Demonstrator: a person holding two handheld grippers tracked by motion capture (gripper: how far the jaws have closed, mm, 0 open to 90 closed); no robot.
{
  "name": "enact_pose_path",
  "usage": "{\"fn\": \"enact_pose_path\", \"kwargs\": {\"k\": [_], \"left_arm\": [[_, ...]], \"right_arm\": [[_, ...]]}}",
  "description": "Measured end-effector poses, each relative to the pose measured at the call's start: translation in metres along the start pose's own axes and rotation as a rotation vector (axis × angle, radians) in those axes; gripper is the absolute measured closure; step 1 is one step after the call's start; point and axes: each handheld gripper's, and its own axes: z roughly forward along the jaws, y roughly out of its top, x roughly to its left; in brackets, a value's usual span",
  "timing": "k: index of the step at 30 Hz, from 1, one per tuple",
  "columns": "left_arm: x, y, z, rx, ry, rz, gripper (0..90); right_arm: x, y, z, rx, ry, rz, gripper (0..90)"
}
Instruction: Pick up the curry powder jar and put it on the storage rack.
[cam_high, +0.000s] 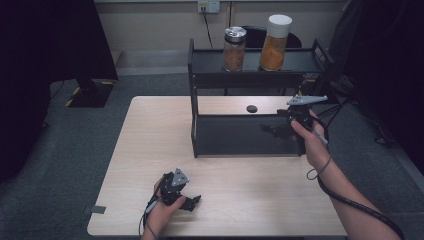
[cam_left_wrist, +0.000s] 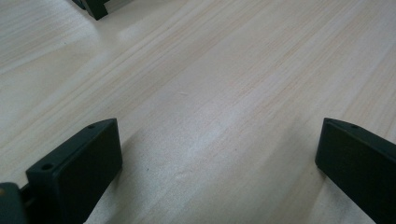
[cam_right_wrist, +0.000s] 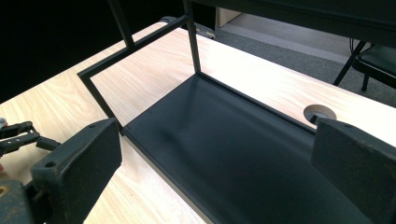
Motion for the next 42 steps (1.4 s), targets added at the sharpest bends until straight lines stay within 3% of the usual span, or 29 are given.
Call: {"fn": "enact_pose_path", "kwargs": {"k": [24, 42], "left_arm": [[0.000, 0.000, 0.000, 0.000, 0.000, 0.000, 0.0], [0.000, 0.000, 0.000, 0.000, 0.000, 0.000, 0.0]], "right_arm": [[0.007, -0.023, 0.007, 0.039, -0.033, -0.055, 1.0], [0.004, -0.049, 0.011, 0.063, -0.022, -0.039, 1.0]]}}
